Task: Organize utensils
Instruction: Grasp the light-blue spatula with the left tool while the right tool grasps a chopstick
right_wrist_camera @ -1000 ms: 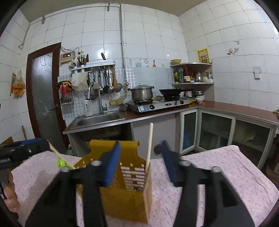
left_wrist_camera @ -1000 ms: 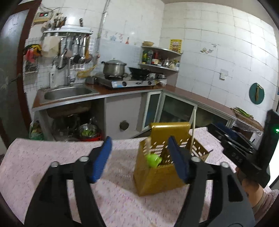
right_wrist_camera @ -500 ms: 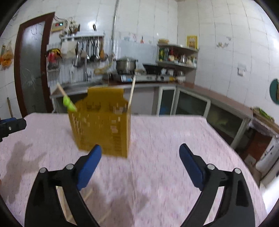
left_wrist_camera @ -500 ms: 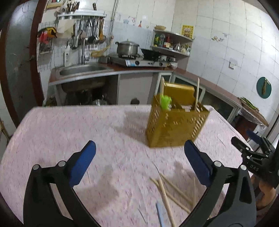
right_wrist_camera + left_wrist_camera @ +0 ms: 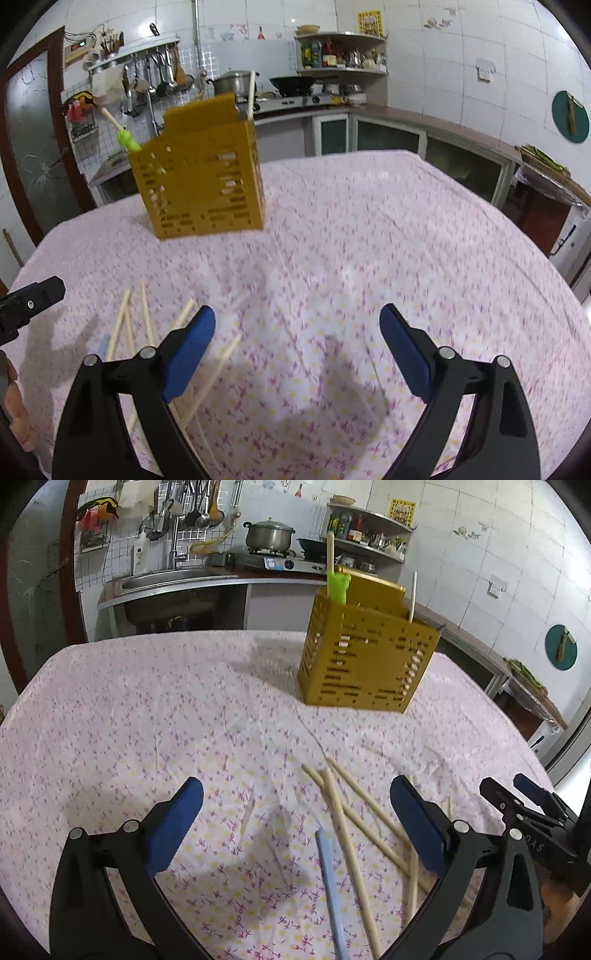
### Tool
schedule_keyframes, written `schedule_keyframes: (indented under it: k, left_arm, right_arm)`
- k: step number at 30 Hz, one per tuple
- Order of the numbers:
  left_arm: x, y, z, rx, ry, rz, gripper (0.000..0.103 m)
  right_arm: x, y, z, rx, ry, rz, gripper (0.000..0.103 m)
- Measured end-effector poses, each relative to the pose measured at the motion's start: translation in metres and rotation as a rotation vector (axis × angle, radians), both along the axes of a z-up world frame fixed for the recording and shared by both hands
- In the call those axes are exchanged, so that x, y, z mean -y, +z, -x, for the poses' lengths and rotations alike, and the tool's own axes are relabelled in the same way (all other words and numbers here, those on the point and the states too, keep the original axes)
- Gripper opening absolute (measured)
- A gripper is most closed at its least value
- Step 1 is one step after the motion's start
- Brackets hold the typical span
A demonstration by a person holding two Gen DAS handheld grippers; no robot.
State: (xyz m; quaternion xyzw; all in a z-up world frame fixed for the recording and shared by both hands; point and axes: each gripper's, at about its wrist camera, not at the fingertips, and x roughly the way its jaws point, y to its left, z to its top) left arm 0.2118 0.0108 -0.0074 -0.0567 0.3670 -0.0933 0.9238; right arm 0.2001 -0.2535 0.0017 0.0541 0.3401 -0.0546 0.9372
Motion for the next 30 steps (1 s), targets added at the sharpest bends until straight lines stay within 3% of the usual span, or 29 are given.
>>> schedule_keyframes:
  k: [5, 8, 10, 13, 16, 24, 27, 30]
  left_arm:
    - [0.003, -0.021, -0.004, -0.057, -0.011, -0.055, 0.094]
    - [0.004, -0.025, -0.003, -0.075, -0.018, -0.068, 0.084]
    - [0.004, -0.027, -0.002, -0.093, -0.027, -0.049, 0.073]
    - [0.009, -0.030, -0.001, -0.129, -0.060, -0.025, 0.063]
    - [0.019, -0.036, -0.001, -0.156, -0.085, -0.052, 0.050]
    - [0.026, -0.047, -0.008, -0.210, -0.095, -0.027, 0.046]
    - [0.030, -0.050, -0.011, -0.237, -0.113, -0.036, 0.018]
    - [0.035, -0.050, -0.012, -0.227, -0.119, -0.069, 0.017]
  right_arm:
    - [-0.005, -0.013, -0.006, -0.057, 0.003, 0.018, 0.089]
    - [-0.010, -0.016, -0.008, -0.070, 0.013, 0.019, 0.088]
    - [-0.016, -0.018, -0.009, -0.092, 0.034, 0.014, 0.086]
    - [-0.026, -0.022, -0.013, -0.123, 0.073, 0.008, 0.075]
    - [-0.032, -0.027, -0.018, -0.158, 0.095, 0.000, 0.062]
    - [-0.034, -0.033, -0.023, -0.186, 0.110, -0.016, 0.041]
    - [-0.035, -0.032, -0.025, -0.187, 0.118, -0.010, 0.035]
    - [-0.031, -0.032, -0.026, -0.185, 0.123, -0.032, 0.025]
